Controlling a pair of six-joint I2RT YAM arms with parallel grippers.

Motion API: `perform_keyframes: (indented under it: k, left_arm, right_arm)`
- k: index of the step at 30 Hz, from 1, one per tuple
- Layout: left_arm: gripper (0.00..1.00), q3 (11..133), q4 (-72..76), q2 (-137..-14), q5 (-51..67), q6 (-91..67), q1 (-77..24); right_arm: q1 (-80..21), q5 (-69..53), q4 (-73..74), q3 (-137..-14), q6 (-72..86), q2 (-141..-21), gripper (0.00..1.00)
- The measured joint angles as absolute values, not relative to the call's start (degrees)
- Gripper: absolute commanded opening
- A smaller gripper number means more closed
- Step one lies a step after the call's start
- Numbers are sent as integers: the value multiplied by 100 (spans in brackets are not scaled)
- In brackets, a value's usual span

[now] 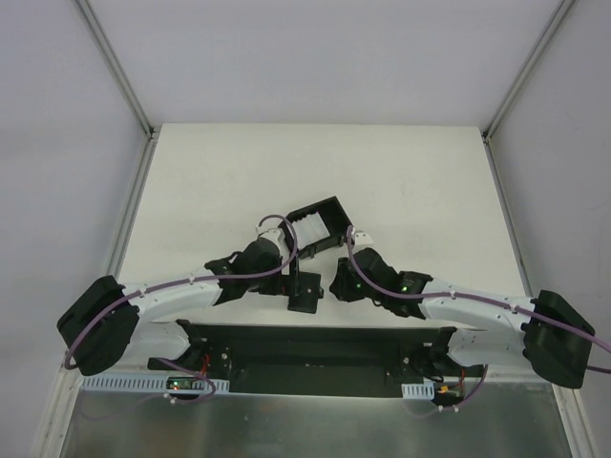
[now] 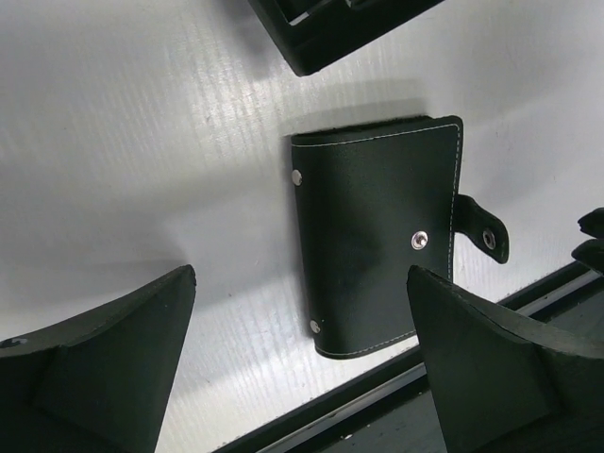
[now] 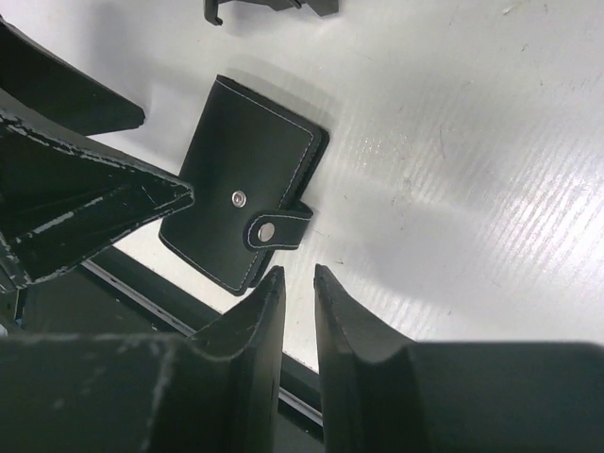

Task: Put the credit cards into the card holder
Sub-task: Close the card holder at the center of the board.

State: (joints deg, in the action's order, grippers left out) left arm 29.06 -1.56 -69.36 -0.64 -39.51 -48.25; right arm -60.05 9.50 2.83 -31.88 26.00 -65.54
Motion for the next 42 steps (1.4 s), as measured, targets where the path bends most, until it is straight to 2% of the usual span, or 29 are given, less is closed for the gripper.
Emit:
perform_keyframes:
  k: [3, 7, 8, 10, 11, 12, 13, 15, 17, 21, 22, 33, 39, 42]
  left_arm:
    - [87, 2904, -30, -7065, 27, -3933, -4825]
    - [82, 2904, 117, -7126, 139, -3922, -4794]
    - [84, 2897, 126, -7124, 137, -3922, -4792]
    - [97, 2840, 150, -7076, 128, -3927, -4792]
    - [99, 2788, 167, -6995, 130, -3944, -4790]
    - [99, 2716, 158, -6827, 123, -3970, -4790]
    - [99, 2655, 143, -6663, 95, -3977, -4790]
    - [99, 2578, 121, -6366, 64, -3988, -4783]
    - [99, 2534, 121, -6077, 1, -3988, -4746]
    - [99, 2534, 97, -5793, -58, -3981, -4545]
    - [99, 2534, 71, -5743, -58, -3983, -4449]
    - [99, 2248, -357, -4152, -464, -4112, -3964]
    - [99, 2211, -552, -4464, -663, -4016, -3927]
    - [94, 2202, -661, -4836, -628, -4010, -3927]
  right_arm:
    - [-5940, 867, 176, -3138, 2628, -6600, 12]
    - [-5872, 805, -34, -3096, 2703, -6672, 13]
    - [-5867, 810, -91, -3072, 2744, -6674, 16]
    - [-5857, 840, -172, -2985, 2838, -6672, 32]
    - [-5852, 864, -198, -2923, 2902, -6665, 36]
    - [-5848, 884, -196, -2871, 2961, -6657, 45]
    - [-5828, 904, -187, -2794, 2989, -6632, 61]
    - [-5791, 952, -137, -2729, 3092, -6573, 78]
    - [-5758, 1039, -49, -2729, 3159, -6477, 89]
    - [-5745, 1315, 156, -2731, 3343, -6241, 100]
    - [-5734, 1433, 231, -2731, 3417, -6147, 97]
    - [-5522, 2178, 521, -2731, 3946, -5166, 96]
    - [-5395, 2335, 967, -2880, 3918, -5389, 96]
    - [-5398, 2349, 1219, -3159, 3791, -5710, 99]
